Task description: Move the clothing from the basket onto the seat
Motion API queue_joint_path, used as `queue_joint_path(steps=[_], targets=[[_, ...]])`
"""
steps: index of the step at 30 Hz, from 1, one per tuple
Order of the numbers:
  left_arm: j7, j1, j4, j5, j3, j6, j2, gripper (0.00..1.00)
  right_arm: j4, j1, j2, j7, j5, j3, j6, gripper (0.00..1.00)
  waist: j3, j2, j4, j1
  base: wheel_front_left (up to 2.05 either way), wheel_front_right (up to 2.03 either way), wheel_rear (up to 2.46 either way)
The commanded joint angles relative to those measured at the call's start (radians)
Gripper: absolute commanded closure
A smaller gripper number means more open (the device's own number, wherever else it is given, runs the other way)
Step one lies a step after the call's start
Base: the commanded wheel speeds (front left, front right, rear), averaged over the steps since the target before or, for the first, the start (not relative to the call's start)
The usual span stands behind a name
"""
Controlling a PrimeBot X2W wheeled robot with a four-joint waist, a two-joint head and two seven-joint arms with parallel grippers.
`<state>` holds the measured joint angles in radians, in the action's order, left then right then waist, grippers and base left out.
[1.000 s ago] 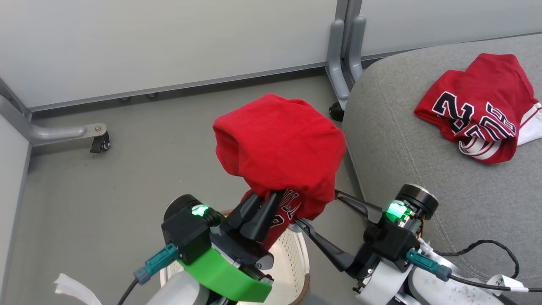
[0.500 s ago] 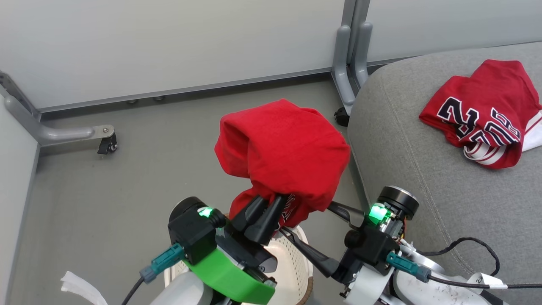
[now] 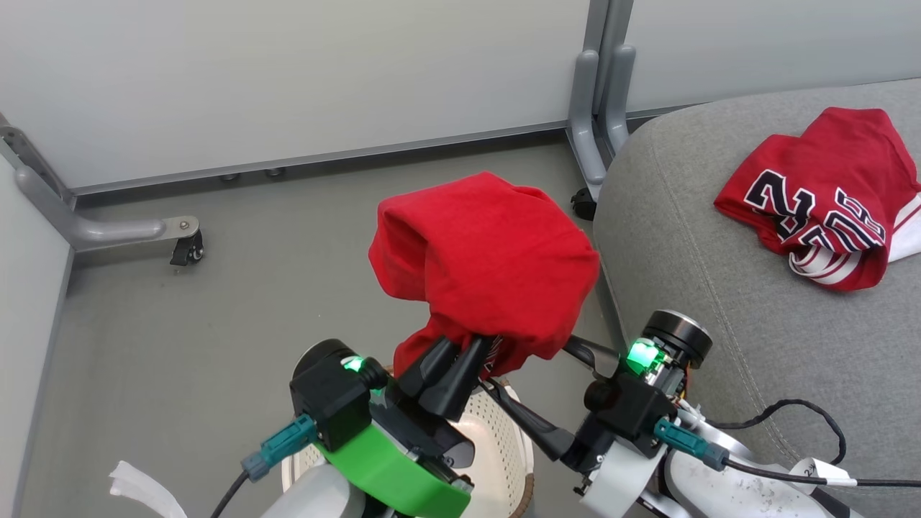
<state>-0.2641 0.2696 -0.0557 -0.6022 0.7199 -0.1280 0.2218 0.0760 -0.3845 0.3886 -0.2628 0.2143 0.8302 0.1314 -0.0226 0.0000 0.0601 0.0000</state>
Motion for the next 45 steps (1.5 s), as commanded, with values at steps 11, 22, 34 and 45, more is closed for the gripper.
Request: queue_joint_path(steps=[11,22,34,45], targets=[[0.0,0.006,0.009,-0.003,0.0,-0.004,-0.001,1.0,0.017,-0.024,-0.02,-0.003,0.035,0.001,-0.001,1.0,-0.005,0.0,0.001,0.0,0.0,0.0,0.0],[0.0,0.006,0.011,0.003,-0.013,-0.004,-0.002,1.0,0.013,-0.008,-0.025,-0.003,0.031,-0.024,-0.001,1.0,-0.011,0.0,0.002,0.0,0.0,0.0,0.0],[0.0,0.001,0.013,0.008,-0.023,-0.004,-0.003,1.0,0.003,0.009,-0.034,-0.003,0.033,-0.052,-0.001,1.0,-0.009,0.0,0.0,0.0,0.0,0.0,0.0],[0.0,-0.018,0.014,0.038,-0.076,-0.004,-0.019,0.0,-0.05,0.054,-0.064,-0.003,-0.011,-0.161,-0.001,1.0,-0.004,0.0,-0.004,0.0,0.0,0.0,0.0]])
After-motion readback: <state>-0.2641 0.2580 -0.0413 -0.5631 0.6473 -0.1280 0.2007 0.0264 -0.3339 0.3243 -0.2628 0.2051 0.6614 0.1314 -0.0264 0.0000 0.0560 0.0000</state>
